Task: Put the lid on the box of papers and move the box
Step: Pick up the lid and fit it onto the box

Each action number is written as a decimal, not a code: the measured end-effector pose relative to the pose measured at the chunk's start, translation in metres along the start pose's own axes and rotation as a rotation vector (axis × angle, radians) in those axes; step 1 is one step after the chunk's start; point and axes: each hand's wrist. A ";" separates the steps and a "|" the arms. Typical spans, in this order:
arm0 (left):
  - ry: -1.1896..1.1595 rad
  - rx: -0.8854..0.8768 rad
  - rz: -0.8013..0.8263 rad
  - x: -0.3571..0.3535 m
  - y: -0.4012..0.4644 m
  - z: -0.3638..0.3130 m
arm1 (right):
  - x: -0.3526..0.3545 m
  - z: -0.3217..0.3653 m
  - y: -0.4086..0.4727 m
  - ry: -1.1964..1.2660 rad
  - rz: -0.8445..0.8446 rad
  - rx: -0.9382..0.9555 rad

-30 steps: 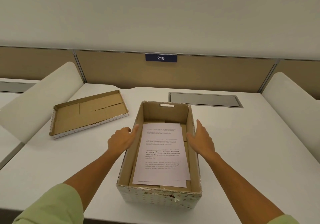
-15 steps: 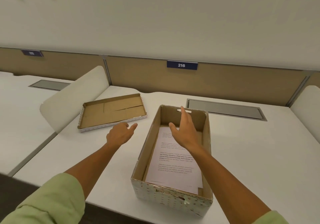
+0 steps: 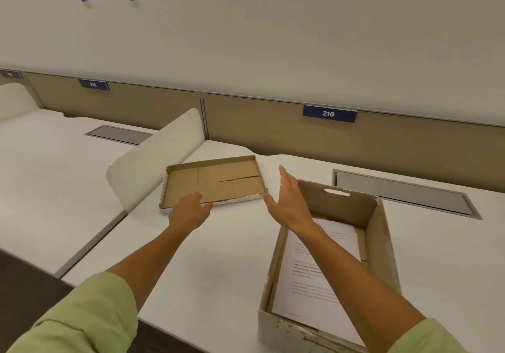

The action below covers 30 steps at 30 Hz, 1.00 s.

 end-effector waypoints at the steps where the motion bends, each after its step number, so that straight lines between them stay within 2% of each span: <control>1: 0.000 -0.009 0.003 0.001 0.010 0.008 | -0.007 0.006 0.009 -0.006 0.004 -0.008; 8: 0.062 -0.075 0.054 -0.006 0.065 0.042 | -0.047 0.028 0.055 -0.074 0.062 -0.067; 16: 0.048 -0.130 0.143 -0.011 0.144 0.068 | -0.120 0.048 0.098 0.002 0.163 -0.269; 23: 0.055 -0.185 0.176 -0.014 0.204 0.076 | -0.182 0.061 0.122 0.393 0.173 -0.699; 30: 0.067 -0.227 0.219 -0.025 0.263 0.071 | -0.221 0.054 0.143 0.647 0.169 -1.016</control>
Point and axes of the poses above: each hand's wrist, its own y-axis towards the middle knuckle, its own x-axis out of the back of the hand, z = x × y, and after that the axes turned 5 degrees about -y, right-handed
